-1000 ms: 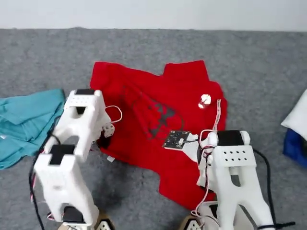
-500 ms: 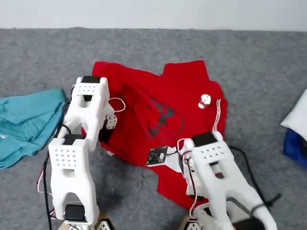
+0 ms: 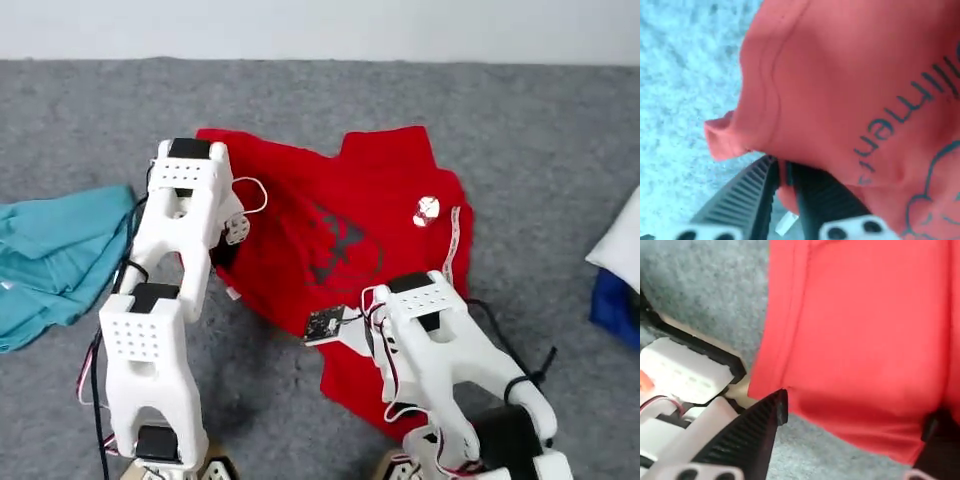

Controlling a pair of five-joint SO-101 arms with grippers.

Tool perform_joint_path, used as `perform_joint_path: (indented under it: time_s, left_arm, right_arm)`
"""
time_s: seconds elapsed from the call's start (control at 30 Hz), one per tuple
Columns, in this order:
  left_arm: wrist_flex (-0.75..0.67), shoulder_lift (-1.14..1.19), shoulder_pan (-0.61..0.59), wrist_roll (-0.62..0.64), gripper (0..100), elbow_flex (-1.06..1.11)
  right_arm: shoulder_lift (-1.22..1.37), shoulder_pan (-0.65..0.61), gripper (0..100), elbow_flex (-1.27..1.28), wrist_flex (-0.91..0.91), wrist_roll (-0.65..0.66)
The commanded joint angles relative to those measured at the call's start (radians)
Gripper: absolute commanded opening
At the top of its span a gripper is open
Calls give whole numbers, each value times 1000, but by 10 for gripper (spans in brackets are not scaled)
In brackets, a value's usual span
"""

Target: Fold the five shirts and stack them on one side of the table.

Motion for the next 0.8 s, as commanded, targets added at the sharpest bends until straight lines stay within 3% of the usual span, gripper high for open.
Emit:
perform_joint_path:
  time_s: [0.0,0.17,0.37,0.43,0.53,0.77]
  left_arm:
    - [29,-69,3,-9,12,-28]
    - [29,-74,2,-9,12,-30]
    - [29,-74,9,-9,12,-33]
    - [29,-74,9,-9,12,-33]
    - [29,-74,3,-9,12,-33]
    - [29,-74,2,-9,12,-30]
  right_arm:
    - [1,-12,427,-11,-42,5]
    - [2,-12,387,5,-90,5]
    - [4,-28,0,11,-153,-15]
    - [4,-27,45,11,-182,-46]
    - [4,-30,4,6,-206,-51]
    - [-7,-25,9,5,-189,-48]
